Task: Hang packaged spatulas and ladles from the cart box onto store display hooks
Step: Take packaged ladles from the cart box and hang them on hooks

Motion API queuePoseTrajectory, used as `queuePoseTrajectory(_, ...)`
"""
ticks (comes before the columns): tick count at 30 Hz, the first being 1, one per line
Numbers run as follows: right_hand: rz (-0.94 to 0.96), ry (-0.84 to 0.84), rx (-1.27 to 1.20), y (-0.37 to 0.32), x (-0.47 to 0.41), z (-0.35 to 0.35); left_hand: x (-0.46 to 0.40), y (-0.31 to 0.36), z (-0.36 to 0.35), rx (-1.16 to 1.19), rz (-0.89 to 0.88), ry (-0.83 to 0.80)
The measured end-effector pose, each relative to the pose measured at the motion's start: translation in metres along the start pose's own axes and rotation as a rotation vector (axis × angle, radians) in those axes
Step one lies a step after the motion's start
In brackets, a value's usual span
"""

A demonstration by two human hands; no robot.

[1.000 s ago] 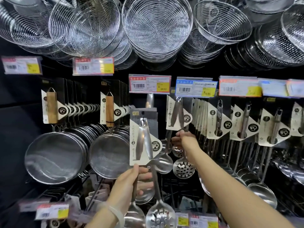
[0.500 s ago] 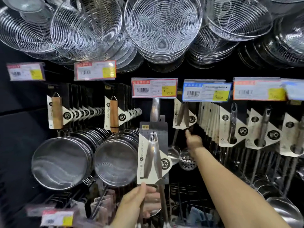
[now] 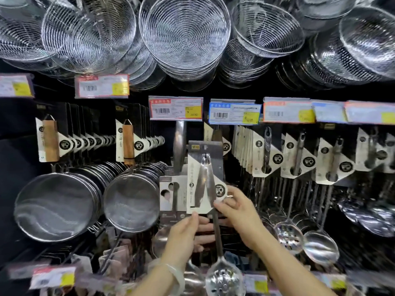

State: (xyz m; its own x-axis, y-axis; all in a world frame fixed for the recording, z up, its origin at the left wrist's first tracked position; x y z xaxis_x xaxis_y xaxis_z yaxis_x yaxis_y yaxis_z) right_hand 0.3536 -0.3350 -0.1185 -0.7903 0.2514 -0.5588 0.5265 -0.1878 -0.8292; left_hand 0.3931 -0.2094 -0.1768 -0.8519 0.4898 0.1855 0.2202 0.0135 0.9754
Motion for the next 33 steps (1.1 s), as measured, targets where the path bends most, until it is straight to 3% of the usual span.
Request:
queuePoseTrajectory(10, 0.183, 0.092, 0.007, -0.065, -0.01, 0.03, 0.008, 0.051, -0.038, -0.07, -0.129, -0.076)
queuePoseTrajectory(14, 0.165, 0.113, -0.057, -0.071, -0.019, 0.03, 0.009, 0.065, -0.042, -0.046, -0.132, -0.089)
queuePoseTrajectory(33, 0.198, 0.112, 0.078, -0.071, -0.025, 0.024, -0.006, 0.051, -0.038, 0.083, -0.093, -0.117)
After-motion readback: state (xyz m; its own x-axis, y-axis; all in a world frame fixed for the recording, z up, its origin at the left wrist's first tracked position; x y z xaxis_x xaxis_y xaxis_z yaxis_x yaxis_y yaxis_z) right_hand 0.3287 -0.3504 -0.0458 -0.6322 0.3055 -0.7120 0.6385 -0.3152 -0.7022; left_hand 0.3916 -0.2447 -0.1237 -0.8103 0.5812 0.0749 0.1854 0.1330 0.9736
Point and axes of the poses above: each hand's wrist, its own x-axis away from the middle knuckle, its own z-axis out of the back of the hand, y = z × x, the point moved 9 cm from there along -x, towards the middle knuckle, and after that the axes turned 15 degrees about z, right-handed, at the moved point
